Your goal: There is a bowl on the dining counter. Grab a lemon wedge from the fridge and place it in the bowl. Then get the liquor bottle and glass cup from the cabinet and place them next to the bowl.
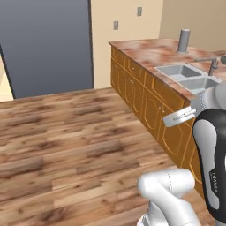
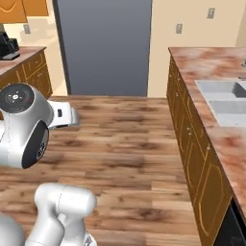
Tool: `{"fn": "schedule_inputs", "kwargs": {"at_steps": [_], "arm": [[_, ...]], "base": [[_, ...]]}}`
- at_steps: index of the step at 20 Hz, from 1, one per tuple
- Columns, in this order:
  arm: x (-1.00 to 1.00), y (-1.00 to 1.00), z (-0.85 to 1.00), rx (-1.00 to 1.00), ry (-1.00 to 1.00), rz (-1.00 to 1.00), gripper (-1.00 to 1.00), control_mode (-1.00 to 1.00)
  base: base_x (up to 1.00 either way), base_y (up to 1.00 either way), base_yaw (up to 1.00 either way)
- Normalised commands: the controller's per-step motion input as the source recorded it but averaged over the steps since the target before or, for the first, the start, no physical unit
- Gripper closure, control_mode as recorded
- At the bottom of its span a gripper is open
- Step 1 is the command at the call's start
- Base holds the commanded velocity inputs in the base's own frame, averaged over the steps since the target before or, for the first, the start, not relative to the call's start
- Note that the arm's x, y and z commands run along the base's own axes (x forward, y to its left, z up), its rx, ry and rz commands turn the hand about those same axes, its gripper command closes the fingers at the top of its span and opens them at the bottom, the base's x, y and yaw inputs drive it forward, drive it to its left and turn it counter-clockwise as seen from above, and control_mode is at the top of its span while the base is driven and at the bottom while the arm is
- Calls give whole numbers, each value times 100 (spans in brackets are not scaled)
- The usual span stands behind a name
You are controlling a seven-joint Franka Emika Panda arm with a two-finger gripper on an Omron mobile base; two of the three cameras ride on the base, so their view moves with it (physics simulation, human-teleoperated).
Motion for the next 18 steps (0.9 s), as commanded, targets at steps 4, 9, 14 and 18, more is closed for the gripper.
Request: {"fn": "schedule_inputs", "kwargs": {"at_steps": [4,9,14,18], "arm": [[0,0,0,0,0,0,-100,100],[0,0,0,0,0,0,-100,100],[0,0,0,0,0,0,-100,100],[0,0,0,0,0,0,-100,100]], "base": [[100,17,24],[100,11,16],[100,3,12],[100,21,15]]}}
